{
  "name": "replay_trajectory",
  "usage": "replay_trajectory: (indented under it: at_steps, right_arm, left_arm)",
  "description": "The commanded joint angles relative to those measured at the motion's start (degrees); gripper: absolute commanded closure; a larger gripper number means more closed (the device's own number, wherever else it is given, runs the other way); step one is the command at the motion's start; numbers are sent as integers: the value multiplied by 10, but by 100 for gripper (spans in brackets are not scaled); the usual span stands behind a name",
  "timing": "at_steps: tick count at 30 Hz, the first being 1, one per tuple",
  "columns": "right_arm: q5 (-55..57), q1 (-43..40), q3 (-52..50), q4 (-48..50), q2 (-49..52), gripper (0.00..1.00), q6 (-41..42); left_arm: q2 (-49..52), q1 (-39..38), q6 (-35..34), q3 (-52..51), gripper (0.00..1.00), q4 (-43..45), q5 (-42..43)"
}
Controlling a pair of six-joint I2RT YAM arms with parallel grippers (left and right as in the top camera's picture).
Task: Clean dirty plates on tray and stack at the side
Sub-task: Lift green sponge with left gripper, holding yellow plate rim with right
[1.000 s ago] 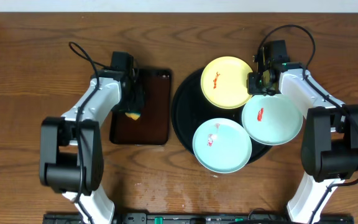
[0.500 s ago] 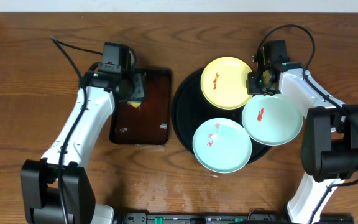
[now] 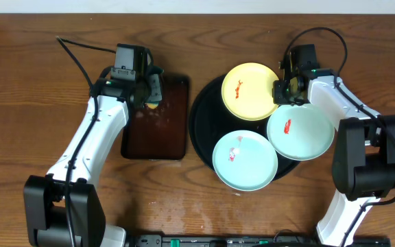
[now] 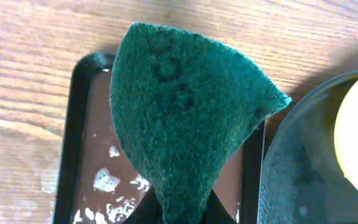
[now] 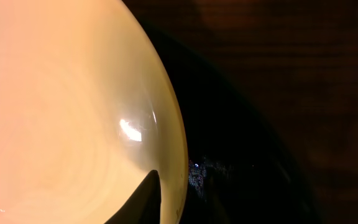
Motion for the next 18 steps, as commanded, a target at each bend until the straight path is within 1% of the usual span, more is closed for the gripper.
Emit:
replay_trajectory:
  at_steps: [1, 4, 6, 8, 12, 15, 18]
  right_arm:
    - [5, 3, 7, -1, -4, 77, -2]
    - [5, 3, 7, -1, -4, 76, -2]
    - [5, 3, 7, -1, -4, 75, -2]
    - [5, 3, 7, -1, -4, 73, -2]
    - [5, 3, 7, 1, -4, 70, -2]
    - [5, 3, 7, 2, -4, 64, -2]
    - [5, 3, 7, 2, -4, 63, -2]
  left_arm:
    - [1, 0, 18, 16, 93, -5, -26]
    - [2, 0, 5, 16, 93, -34, -64]
    - [5, 0, -11, 16, 93, -54, -66]
    - [7, 0, -17, 16, 93, -66, -51]
    - [5, -1, -17, 16, 93, -41, -43]
    - [4, -1, -16, 18, 93, -10, -43]
    - [5, -1, -12, 24, 93, -16, -48]
